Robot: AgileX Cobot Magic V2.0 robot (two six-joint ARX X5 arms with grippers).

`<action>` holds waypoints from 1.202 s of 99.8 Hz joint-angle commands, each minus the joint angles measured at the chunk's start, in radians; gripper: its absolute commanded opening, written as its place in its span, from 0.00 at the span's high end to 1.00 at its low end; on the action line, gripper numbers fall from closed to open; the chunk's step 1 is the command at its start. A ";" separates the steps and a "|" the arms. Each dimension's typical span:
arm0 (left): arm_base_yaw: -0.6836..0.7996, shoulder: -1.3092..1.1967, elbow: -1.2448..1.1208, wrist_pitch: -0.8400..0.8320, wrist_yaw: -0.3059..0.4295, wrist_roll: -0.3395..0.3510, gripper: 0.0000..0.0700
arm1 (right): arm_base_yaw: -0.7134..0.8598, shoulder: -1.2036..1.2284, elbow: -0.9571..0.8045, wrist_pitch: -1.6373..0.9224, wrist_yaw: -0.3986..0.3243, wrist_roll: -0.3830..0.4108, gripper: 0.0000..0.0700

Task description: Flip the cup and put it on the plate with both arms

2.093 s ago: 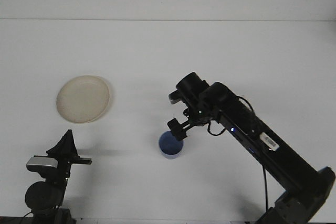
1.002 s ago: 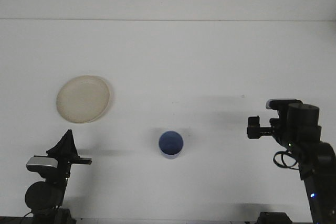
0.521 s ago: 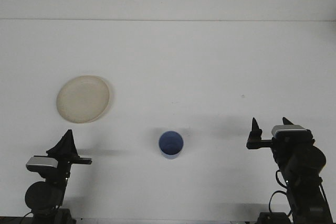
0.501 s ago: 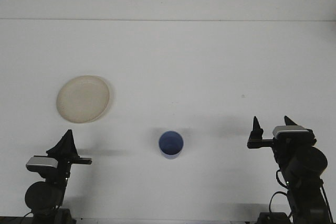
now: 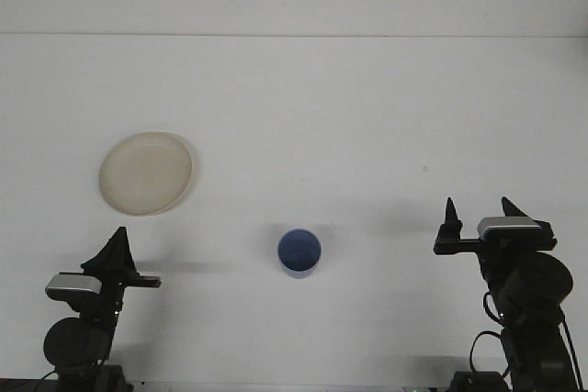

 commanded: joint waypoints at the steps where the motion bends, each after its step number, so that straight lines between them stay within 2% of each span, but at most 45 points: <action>1: 0.001 -0.002 -0.019 0.014 0.005 0.013 0.98 | 0.001 0.005 0.004 0.017 0.001 -0.011 0.13; 62: 0.001 -0.002 -0.018 0.015 0.002 0.014 0.98 | 0.001 0.005 0.004 0.016 0.001 -0.011 0.13; 72: 0.000 -0.002 0.000 -0.019 0.003 -0.015 0.98 | 0.001 0.005 0.004 0.016 0.001 -0.011 0.13; 92: 0.000 0.004 0.142 -0.158 0.003 -0.042 0.98 | 0.001 0.005 0.004 0.016 0.001 -0.011 0.13; 120: 0.000 0.195 0.527 -0.563 0.015 -0.066 0.98 | 0.001 0.005 0.004 0.016 0.001 -0.011 0.13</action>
